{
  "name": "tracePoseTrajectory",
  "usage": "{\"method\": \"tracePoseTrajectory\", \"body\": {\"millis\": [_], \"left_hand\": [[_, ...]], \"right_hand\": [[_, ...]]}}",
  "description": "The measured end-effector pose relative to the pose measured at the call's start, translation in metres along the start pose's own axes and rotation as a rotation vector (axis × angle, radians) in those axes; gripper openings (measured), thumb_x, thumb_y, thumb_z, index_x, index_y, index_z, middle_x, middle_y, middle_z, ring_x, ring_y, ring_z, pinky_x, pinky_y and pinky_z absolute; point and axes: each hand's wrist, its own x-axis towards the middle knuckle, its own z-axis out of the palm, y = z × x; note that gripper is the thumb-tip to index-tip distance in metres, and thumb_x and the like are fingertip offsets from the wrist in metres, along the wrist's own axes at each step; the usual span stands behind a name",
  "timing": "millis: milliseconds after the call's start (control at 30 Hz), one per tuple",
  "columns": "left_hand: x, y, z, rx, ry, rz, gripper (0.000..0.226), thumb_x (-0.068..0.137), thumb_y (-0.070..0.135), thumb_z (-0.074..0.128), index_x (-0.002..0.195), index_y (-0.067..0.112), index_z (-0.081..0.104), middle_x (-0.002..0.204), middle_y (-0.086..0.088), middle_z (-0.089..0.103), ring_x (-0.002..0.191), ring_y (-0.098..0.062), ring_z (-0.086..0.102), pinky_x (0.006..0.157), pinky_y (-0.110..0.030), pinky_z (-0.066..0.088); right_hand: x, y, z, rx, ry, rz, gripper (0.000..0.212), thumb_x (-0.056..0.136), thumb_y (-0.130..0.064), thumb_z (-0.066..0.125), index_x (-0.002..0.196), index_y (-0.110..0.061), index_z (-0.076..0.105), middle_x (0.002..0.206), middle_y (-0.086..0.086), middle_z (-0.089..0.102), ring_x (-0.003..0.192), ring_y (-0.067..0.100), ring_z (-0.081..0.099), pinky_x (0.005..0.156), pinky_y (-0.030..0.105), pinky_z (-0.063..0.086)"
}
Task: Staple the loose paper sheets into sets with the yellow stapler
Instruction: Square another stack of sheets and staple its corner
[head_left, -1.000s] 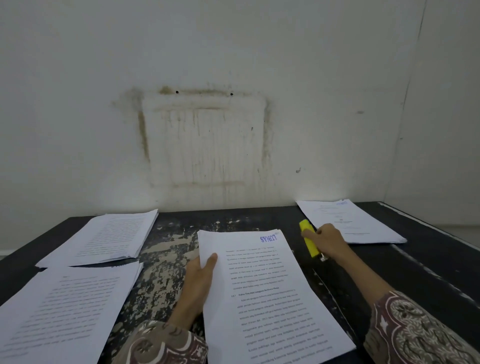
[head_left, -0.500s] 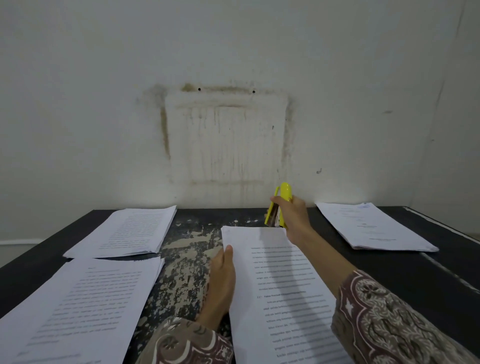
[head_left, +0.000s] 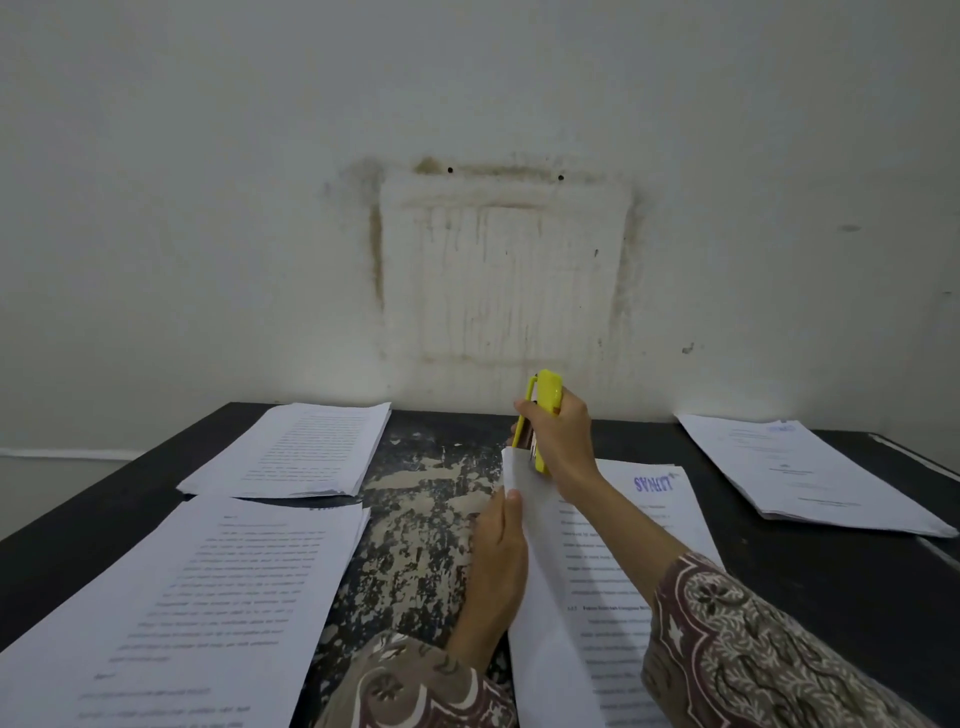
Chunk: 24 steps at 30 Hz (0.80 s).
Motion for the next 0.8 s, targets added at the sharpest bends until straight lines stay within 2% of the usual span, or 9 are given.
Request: {"method": "tracePoseTrajectory", "body": {"millis": [100,267,400,500,667,800], "left_hand": [[0.000,0.000,0.000,-0.006,-0.013,0.022,0.033,0.100,0.027,0.029,0.080,0.015,0.052,0.073,0.004,0.052,0.057,0.004,0.052,0.053,-0.009,0.042],[0.001,0.001,0.001,-0.018,-0.011,0.070,0.035,0.100,0.022,0.030,0.073,0.016,0.050,0.066,0.005,0.051,0.050,0.005,0.050,0.050,-0.010,0.041],[0.002,-0.003,0.002,0.012,-0.015,0.076,0.034,0.100,0.022,0.029,0.075,0.019,0.052,0.065,0.004,0.051,0.050,0.005,0.051,0.048,-0.011,0.041],[0.003,-0.004,0.002,0.006,-0.005,0.103,0.034,0.100,0.020,0.030,0.074,0.021,0.051,0.061,0.006,0.049,0.046,0.004,0.049,0.046,-0.010,0.037],[0.004,-0.007,0.002,0.018,0.001,0.149,0.032,0.100,0.020,0.031,0.076,0.021,0.052,0.059,0.008,0.049,0.046,0.003,0.047,0.045,-0.009,0.034],[0.003,-0.006,0.003,0.016,0.005,0.171,0.029,0.100,0.018,0.032,0.078,0.016,0.051,0.059,0.010,0.049,0.046,0.004,0.048,0.046,-0.007,0.034]], "right_hand": [[-0.002,-0.001,0.006,-0.067,-0.021,-0.061,0.035,0.082,-0.011,0.063,0.057,-0.012,0.039,0.054,0.006,0.039,0.054,0.022,0.042,0.055,0.032,0.039],[-0.004,0.001,0.009,-0.127,-0.026,-0.112,0.045,0.083,-0.021,0.063,0.049,-0.017,0.034,0.047,0.001,0.032,0.046,0.017,0.033,0.053,0.031,0.031],[-0.008,0.005,0.011,-0.169,-0.029,-0.162,0.046,0.085,-0.031,0.063,0.050,-0.017,0.038,0.046,0.001,0.040,0.047,0.028,0.048,0.050,0.034,0.040],[-0.009,0.005,0.013,-0.169,-0.029,-0.173,0.045,0.085,-0.033,0.063,0.050,-0.018,0.040,0.044,-0.001,0.042,0.049,0.030,0.054,0.052,0.036,0.046],[-0.010,0.005,0.015,-0.153,-0.003,-0.191,0.045,0.085,-0.029,0.064,0.049,-0.018,0.039,0.041,-0.006,0.038,0.039,0.013,0.043,0.049,0.031,0.042],[-0.011,0.006,0.015,-0.111,-0.007,-0.196,0.045,0.085,-0.026,0.064,0.049,-0.017,0.039,0.043,0.000,0.038,0.045,0.026,0.050,0.049,0.039,0.047]]}}
